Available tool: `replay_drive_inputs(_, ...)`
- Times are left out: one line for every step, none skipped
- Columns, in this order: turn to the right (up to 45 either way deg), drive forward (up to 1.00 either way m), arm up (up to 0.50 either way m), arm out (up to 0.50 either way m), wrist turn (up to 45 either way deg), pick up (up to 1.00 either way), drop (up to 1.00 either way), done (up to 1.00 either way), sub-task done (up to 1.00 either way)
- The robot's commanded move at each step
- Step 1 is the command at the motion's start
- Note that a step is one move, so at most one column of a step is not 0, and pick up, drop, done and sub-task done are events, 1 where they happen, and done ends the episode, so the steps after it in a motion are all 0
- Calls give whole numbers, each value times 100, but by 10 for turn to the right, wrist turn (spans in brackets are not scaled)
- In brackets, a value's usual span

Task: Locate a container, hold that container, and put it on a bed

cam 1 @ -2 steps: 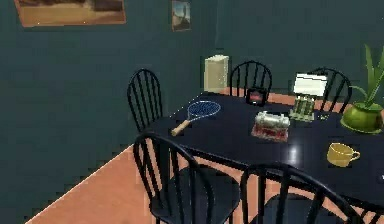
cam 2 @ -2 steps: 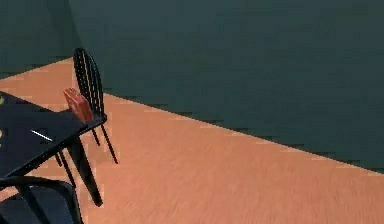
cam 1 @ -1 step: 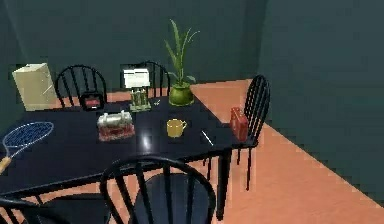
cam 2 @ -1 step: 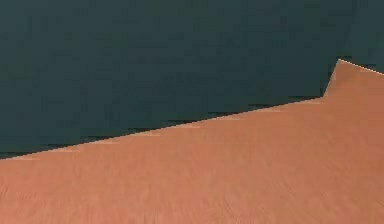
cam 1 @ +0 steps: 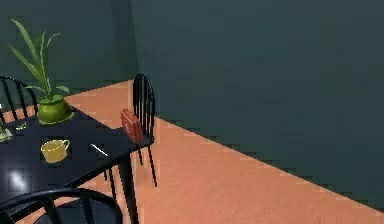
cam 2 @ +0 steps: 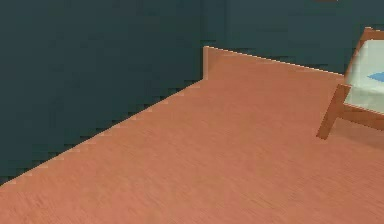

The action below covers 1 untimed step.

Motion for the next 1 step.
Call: replay_drive_inputs(0, 50, 0, 0, 0, 0, 0, 0, 0)
